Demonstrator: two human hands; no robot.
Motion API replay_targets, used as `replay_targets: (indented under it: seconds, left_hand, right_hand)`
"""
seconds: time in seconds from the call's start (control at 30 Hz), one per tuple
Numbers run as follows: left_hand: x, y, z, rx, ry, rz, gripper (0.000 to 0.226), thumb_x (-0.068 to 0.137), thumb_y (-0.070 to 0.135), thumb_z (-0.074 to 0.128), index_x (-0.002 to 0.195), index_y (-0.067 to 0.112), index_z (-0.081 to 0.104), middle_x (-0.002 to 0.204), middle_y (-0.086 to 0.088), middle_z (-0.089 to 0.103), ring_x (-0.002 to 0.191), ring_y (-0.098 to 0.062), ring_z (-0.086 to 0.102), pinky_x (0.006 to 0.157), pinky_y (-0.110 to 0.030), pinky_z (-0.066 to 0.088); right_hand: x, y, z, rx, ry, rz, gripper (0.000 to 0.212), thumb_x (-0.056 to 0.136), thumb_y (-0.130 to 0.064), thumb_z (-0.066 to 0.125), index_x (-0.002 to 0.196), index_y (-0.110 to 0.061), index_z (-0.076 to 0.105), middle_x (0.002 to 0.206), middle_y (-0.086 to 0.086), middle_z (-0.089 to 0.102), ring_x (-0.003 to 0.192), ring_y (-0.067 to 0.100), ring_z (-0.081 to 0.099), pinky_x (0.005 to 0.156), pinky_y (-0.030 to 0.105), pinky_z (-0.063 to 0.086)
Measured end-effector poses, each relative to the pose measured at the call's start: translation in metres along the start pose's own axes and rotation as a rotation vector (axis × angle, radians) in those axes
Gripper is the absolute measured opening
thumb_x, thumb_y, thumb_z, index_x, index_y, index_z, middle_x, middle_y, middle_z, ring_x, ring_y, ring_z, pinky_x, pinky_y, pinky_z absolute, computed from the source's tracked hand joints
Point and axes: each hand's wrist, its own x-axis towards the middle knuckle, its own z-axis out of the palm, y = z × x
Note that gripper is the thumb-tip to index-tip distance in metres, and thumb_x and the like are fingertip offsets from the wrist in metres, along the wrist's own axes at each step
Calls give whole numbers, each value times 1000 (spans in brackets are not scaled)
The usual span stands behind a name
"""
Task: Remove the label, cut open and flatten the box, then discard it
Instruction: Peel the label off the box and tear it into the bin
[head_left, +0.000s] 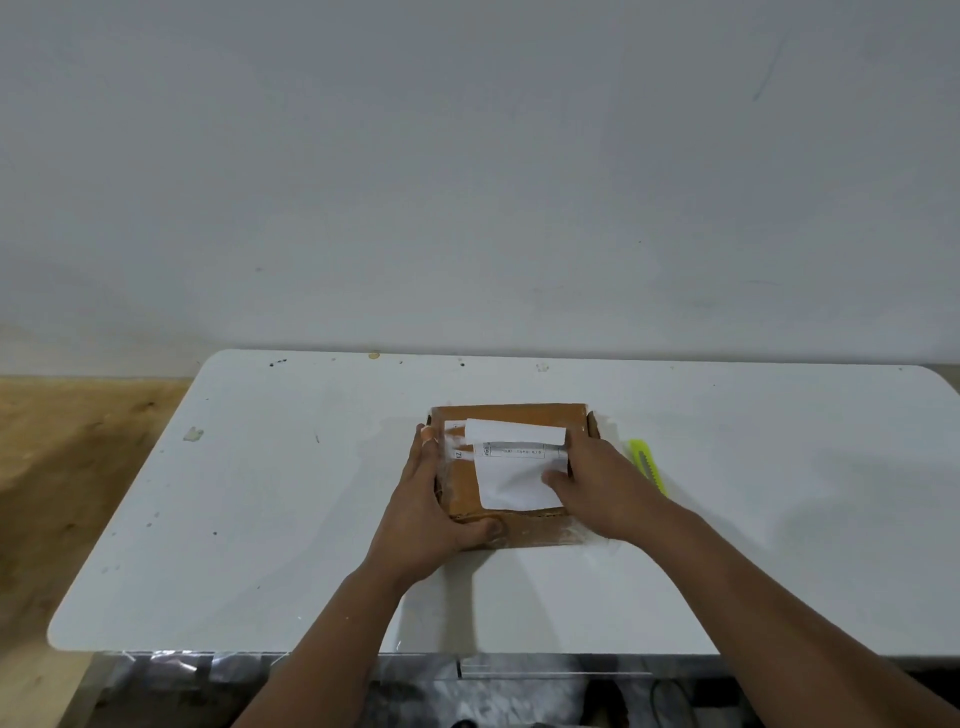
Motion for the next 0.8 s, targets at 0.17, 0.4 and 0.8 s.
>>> replay_targets:
  seconds: [0.17,0.4,0.8]
  left_hand:
    - [0,0,1,3,33,2,139,53,64,87,156,35,-1,161,24,-4,136,13,3,110,-20,18]
    - [1,-7,1,-13,18,-9,143,49,68,87,158,32,2,163,24,-4,144,9,7,114,-22,23]
    - [11,-4,-6,8,-108,51,143,50,67,88,156,38,-3,160,30,-11,139,19,-7,115,-22,17]
  right_hand:
    - [-6,-2,-2,230,-80,56,26,97,-19,44,122,-22,43,111,9,57,104,30,60,86,40,51]
    - [-4,2,-24,559,178,134,41,92,-7,43,112,-43,45,106,-11,61,92,14,61,87,42,52]
    - [-6,26,-8,667,332,298,43,89,-7,45,122,-34,43,106,-18,58,90,6,57,79,31,49]
